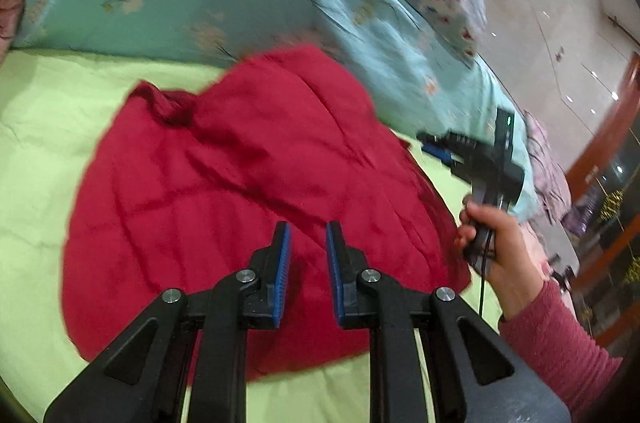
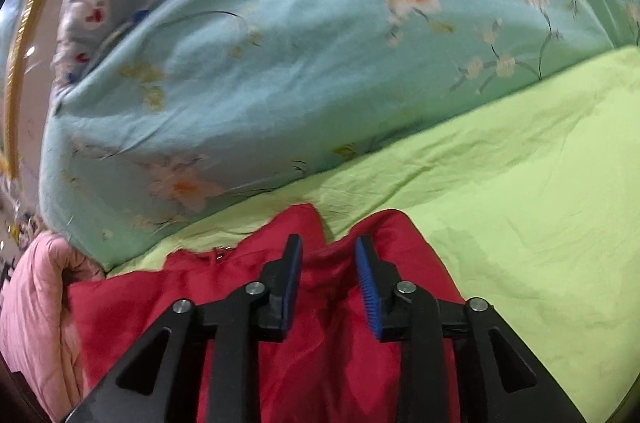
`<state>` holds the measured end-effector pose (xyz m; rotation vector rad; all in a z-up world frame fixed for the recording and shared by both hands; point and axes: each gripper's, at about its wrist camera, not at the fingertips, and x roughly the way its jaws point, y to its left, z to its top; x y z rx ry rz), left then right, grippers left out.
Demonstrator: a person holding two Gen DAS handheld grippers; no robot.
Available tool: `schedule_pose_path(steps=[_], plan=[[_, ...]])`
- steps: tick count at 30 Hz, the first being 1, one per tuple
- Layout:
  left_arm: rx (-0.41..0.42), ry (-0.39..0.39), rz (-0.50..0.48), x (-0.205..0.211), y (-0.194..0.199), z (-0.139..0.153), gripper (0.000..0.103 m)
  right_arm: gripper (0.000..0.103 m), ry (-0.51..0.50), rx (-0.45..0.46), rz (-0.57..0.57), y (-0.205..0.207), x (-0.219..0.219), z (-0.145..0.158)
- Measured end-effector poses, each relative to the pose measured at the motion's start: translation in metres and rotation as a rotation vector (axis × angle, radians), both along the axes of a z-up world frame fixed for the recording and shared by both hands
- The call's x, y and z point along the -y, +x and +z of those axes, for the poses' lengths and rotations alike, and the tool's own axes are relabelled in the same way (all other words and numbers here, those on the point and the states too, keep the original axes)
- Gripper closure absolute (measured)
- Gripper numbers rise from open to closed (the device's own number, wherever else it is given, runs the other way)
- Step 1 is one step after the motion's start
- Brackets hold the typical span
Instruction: Fold large clothes
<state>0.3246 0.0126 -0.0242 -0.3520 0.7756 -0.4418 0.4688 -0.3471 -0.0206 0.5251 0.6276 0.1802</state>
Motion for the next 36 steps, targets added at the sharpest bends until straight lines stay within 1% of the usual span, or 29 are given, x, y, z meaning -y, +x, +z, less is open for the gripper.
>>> schedule_pose_path(steps=[3,5,7,9,11,13,14,15,17,20,22,24,26,28,29,32,36], plan=[[-0.001,0.018,-0.02,0.009,-0.007,-0.003,0.088,0.071,-0.018,0.037,0.054,-0.025,-0.01,0.014],[-0.003,0.007,-0.037,0.013,-0.009,-0.004,0.088,0.068,-0.033,0.06,0.099,-0.044,-0.02,0.019],[-0.004,0.002,-0.052,0.016,-0.01,-0.004,0.088,0.067,-0.057,0.083,0.147,-0.064,-0.031,0.021],[0.0,0.001,-0.074,0.02,-0.009,-0.005,0.088,0.067,-0.083,0.101,0.196,-0.083,-0.045,0.021],[0.008,0.017,-0.093,0.027,-0.007,-0.007,0.088,0.067,-0.102,0.112,0.249,-0.096,-0.06,0.017],[0.014,0.024,-0.089,0.03,-0.003,-0.011,0.088,0.067,-0.12,0.103,0.308,-0.101,-0.076,0.01],[0.004,0.025,-0.086,0.031,0.003,-0.015,0.088,0.067,-0.137,0.097,0.326,-0.102,-0.083,0.006],[-0.005,0.025,-0.083,0.031,0.008,-0.017,0.088,0.067,-0.167,0.091,0.341,-0.101,-0.092,0.001],[-0.034,0.029,-0.073,0.031,0.022,-0.025,0.088,0.067,-0.193,0.066,0.36,-0.092,-0.102,-0.007],[-0.08,0.029,-0.053,0.033,0.042,-0.035,0.088,0.067,-0.207,0.008,0.366,-0.074,-0.112,-0.023],[-0.093,0.032,-0.042,0.033,0.05,-0.041,0.088,0.069,-0.225,-0.018,0.359,-0.064,-0.115,-0.03],[-0.103,0.055,-0.029,0.036,0.061,-0.045,0.088,0.069,-0.212,-0.041,0.349,-0.053,-0.115,-0.037],[-0.115,0.075,-0.017,0.038,0.071,-0.048,0.089,0.069,-0.217,-0.055,0.33,-0.043,-0.114,-0.038],[-0.137,0.093,-0.001,0.038,0.083,-0.052,0.096,0.07,-0.226,-0.072,0.313,-0.034,-0.112,-0.039],[-0.146,0.106,0.021,0.037,0.09,-0.053,0.101,0.07,-0.231,-0.078,0.304,-0.031,-0.112,-0.039],[-0.169,0.09,0.039,0.032,0.106,-0.057,0.102,0.07,-0.258,-0.103,0.29,-0.018,-0.113,-0.041],[-0.169,0.131,0.065,0.033,0.13,-0.057,0.102,0.071,-0.296,-0.113,0.252,-0.003,-0.113,-0.042]])
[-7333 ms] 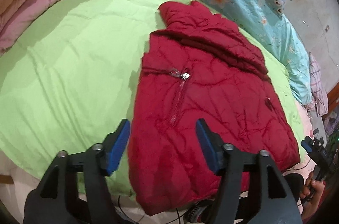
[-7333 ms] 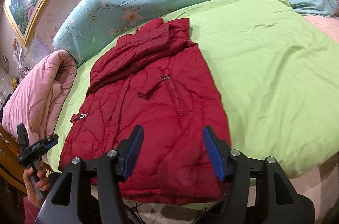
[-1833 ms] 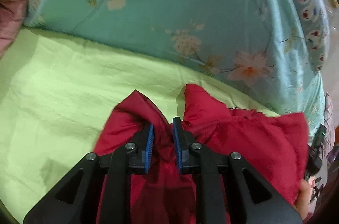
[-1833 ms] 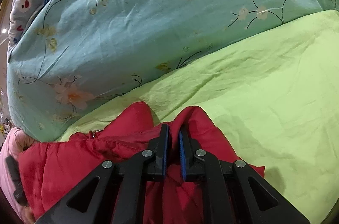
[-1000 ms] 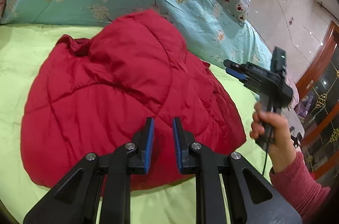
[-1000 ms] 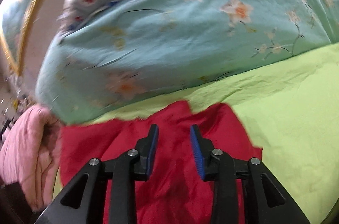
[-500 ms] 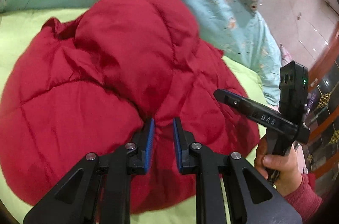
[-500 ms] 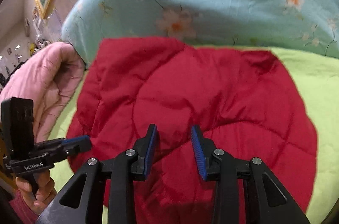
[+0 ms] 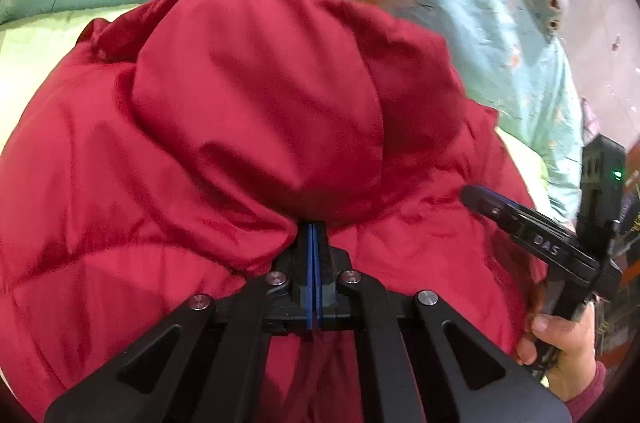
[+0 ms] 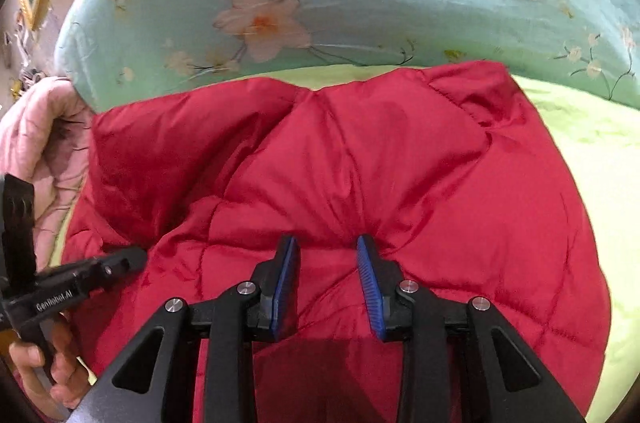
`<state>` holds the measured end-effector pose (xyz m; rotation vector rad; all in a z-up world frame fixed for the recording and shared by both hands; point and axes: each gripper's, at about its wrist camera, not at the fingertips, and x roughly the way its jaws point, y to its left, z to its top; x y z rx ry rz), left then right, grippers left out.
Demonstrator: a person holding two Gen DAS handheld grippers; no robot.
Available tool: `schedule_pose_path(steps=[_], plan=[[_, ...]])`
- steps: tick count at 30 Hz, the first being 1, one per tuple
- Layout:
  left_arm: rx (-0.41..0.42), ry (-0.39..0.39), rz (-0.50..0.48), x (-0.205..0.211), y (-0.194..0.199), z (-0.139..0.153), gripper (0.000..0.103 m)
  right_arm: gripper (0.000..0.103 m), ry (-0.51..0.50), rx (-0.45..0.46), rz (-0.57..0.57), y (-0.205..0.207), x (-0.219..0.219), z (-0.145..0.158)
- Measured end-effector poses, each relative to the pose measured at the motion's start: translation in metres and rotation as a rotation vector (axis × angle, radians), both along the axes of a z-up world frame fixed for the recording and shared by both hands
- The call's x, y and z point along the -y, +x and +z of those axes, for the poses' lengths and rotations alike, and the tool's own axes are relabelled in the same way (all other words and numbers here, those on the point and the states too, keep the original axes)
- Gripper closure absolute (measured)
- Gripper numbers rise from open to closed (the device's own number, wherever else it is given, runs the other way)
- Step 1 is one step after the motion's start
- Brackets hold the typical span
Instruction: Fold large clothes
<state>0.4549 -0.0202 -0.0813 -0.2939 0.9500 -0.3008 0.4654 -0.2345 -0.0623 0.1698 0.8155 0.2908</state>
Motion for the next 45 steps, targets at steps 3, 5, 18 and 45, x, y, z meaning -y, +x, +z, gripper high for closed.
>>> schedule_pose_path(steps=[3,5,18,45], plan=[[-0.01,0.002,0.019,-0.004,0.02,0.0,0.102,0.071,0.004,-0.006,-0.033,0.016,0.011,-0.002],[-0.015,0.016,0.046,-0.009,0.034,0.001,0.102,0.073,0.008,-0.012,-0.055,0.027,0.019,-0.004],[-0.038,0.011,0.153,-0.068,0.095,0.0,0.101,0.074,0.165,-0.041,-0.213,0.059,0.098,-0.021],[0.096,0.015,0.165,-0.118,-0.06,0.052,0.037,0.034,0.186,-0.026,-0.235,-0.052,0.149,-0.007]])
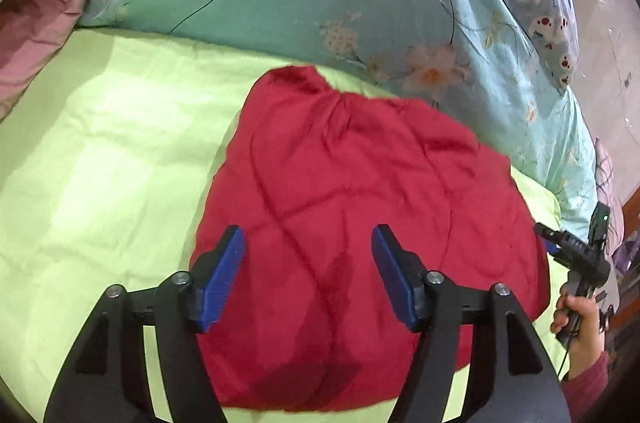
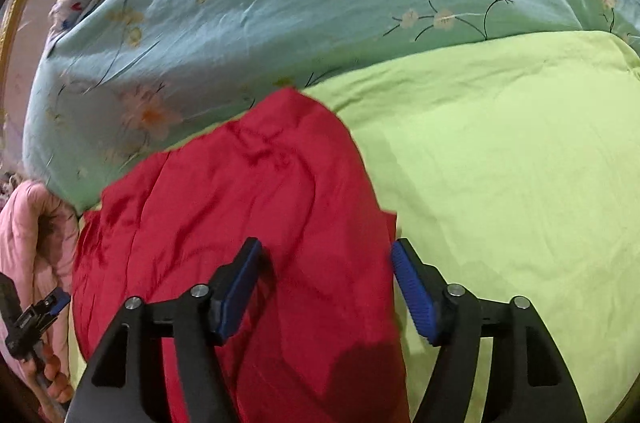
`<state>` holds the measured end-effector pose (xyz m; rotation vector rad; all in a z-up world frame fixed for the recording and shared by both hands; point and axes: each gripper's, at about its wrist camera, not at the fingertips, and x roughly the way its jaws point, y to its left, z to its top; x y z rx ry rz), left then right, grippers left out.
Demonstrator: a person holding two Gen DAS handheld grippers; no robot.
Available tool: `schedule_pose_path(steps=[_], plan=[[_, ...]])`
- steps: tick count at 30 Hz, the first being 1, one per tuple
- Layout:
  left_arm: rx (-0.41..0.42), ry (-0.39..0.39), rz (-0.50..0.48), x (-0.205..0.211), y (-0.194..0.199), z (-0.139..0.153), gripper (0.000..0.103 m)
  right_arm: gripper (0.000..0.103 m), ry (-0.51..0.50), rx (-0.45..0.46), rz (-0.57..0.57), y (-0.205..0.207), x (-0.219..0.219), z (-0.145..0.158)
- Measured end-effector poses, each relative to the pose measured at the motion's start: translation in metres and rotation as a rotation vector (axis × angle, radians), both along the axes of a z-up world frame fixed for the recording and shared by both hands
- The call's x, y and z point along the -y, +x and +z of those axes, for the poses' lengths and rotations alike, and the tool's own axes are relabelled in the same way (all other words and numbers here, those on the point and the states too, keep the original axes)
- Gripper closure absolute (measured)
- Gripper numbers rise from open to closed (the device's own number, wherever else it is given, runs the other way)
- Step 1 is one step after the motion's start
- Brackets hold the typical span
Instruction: Fold large clothes
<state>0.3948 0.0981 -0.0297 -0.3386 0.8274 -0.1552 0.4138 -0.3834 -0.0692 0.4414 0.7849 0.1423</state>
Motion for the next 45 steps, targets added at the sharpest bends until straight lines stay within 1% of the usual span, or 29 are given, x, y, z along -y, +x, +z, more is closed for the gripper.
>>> schedule_pose_path(steps=[8,10,13,14,15,16,19,25,27,31,33,37,40,43,45], plan=[[-0.009,-0.042,0.036,-0.014,-0.022,-0.011,0.037,0.032,-0.001,0.002,0.02,-0.023,0.011,-0.004],[-0.015,-0.055,0.04,-0.017,-0.024,-0.014,0.037,0.029,0.005,0.001,0.023,-0.027,0.015,-0.005],[-0.023,-0.075,0.044,-0.022,-0.028,-0.019,0.037,0.028,0.012,0.0,0.031,-0.032,0.019,-0.005],[-0.027,-0.077,0.043,-0.023,-0.029,-0.02,0.036,0.028,0.015,-0.001,0.034,-0.034,0.019,-0.006],[-0.03,-0.079,0.04,-0.023,-0.029,-0.022,0.03,0.028,0.019,-0.002,0.04,-0.035,0.02,-0.007],[-0.031,-0.083,0.037,-0.024,-0.029,-0.025,0.028,0.026,0.023,-0.004,0.048,-0.035,0.02,-0.008],[-0.043,-0.087,0.029,-0.027,-0.028,-0.031,0.028,0.023,0.025,-0.021,0.073,-0.033,0.019,-0.014],[-0.078,-0.123,0.006,-0.034,-0.026,-0.044,0.028,0.021,0.061,-0.044,0.11,-0.029,0.019,-0.022],[-0.085,-0.145,-0.005,-0.035,-0.026,-0.05,0.02,0.019,0.076,-0.05,0.125,-0.028,0.019,-0.026],[-0.103,-0.211,-0.029,-0.038,-0.025,-0.062,0.02,0.017,0.108,-0.063,0.152,-0.027,0.02,-0.033],[-0.112,-0.246,-0.028,-0.04,-0.023,-0.067,0.016,0.015,0.138,-0.069,0.169,-0.025,0.022,-0.038],[-0.133,-0.325,-0.035,-0.043,-0.017,-0.077,0.013,0.012,0.191,-0.081,0.186,-0.018,0.024,-0.045],[-0.16,-0.367,-0.028,-0.042,-0.011,-0.086,0.001,0.009,0.235,-0.097,0.198,-0.012,0.024,-0.052],[-0.176,-0.412,-0.04,-0.037,-0.006,-0.093,0.0,0.003,0.267,-0.127,0.22,-0.003,0.022,-0.061],[-0.172,-0.421,-0.054,-0.033,-0.003,-0.094,0.0,0.001,0.286,-0.129,0.234,0.002,0.02,-0.065]])
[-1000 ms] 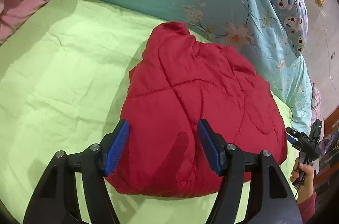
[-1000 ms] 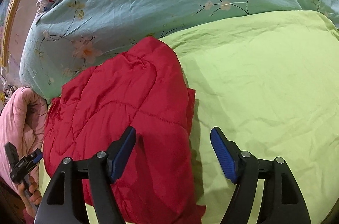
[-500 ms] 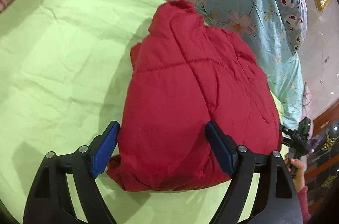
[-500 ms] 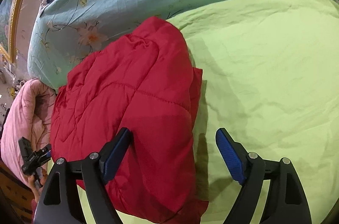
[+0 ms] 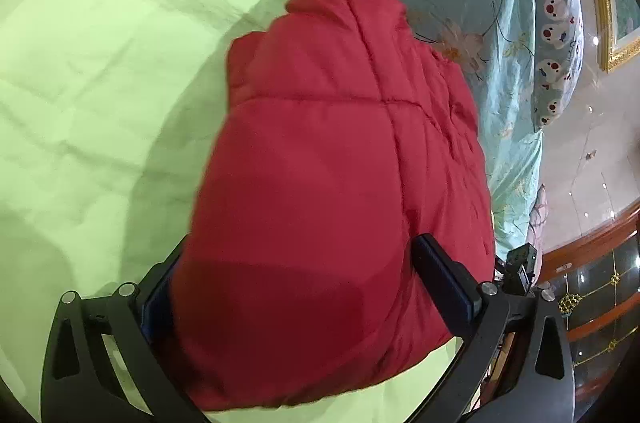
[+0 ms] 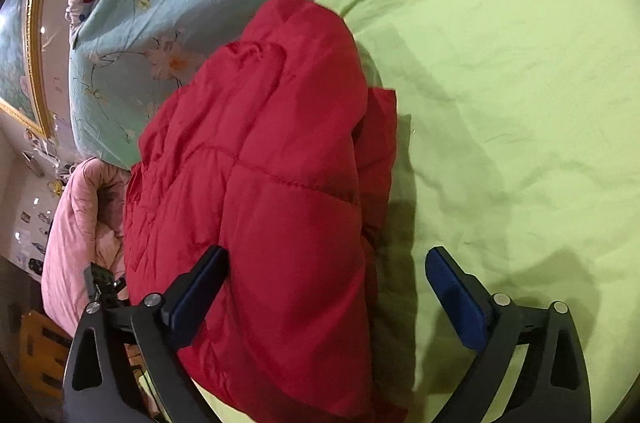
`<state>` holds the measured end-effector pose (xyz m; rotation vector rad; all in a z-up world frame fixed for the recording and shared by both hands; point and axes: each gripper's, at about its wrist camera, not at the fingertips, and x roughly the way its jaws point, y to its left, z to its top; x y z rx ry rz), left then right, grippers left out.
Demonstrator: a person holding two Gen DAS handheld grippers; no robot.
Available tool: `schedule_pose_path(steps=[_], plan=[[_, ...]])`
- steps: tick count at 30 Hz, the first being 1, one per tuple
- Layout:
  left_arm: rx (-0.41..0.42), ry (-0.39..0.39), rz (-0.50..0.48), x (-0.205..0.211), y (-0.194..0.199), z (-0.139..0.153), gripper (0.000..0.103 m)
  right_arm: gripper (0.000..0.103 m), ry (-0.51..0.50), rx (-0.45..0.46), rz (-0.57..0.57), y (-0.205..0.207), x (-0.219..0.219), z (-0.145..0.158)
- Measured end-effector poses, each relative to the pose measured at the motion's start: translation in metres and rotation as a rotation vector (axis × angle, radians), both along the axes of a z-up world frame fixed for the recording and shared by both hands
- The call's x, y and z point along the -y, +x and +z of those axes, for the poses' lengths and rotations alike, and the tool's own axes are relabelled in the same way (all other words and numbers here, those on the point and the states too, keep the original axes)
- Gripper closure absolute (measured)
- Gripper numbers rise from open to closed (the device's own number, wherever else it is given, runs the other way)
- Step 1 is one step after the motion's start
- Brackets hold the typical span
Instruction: Fold large clothes
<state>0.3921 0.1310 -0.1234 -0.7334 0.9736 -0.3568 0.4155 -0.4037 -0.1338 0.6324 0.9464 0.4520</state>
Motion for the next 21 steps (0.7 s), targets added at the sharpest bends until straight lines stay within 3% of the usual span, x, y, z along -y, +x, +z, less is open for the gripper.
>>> schedule_pose_path(steps=[9,13,14,15,18,21], plan=[[0.001,-0.114,0.017,0.003,0.016,-0.014,0.0,0.001,0.12,-0.01,0.097,0.016,-0.021,-0.008],[0.037,-0.115,0.014,0.007,0.016,-0.011,0.002,0.004,0.102,-0.009,0.112,0.02,-0.035,-0.007],[0.046,-0.113,0.014,0.008,0.015,-0.01,0.008,0.006,0.095,-0.007,0.114,0.02,-0.037,-0.006],[0.061,-0.107,0.01,0.008,0.014,-0.007,0.017,0.013,0.092,-0.008,0.113,0.019,-0.038,-0.005],[0.102,-0.07,-0.006,0.012,0.008,0.006,0.033,0.035,0.099,0.0,0.118,0.015,-0.039,0.001],[0.126,-0.062,-0.017,0.013,0.003,0.02,0.044,0.048,0.096,0.008,0.116,0.01,-0.042,0.01]])
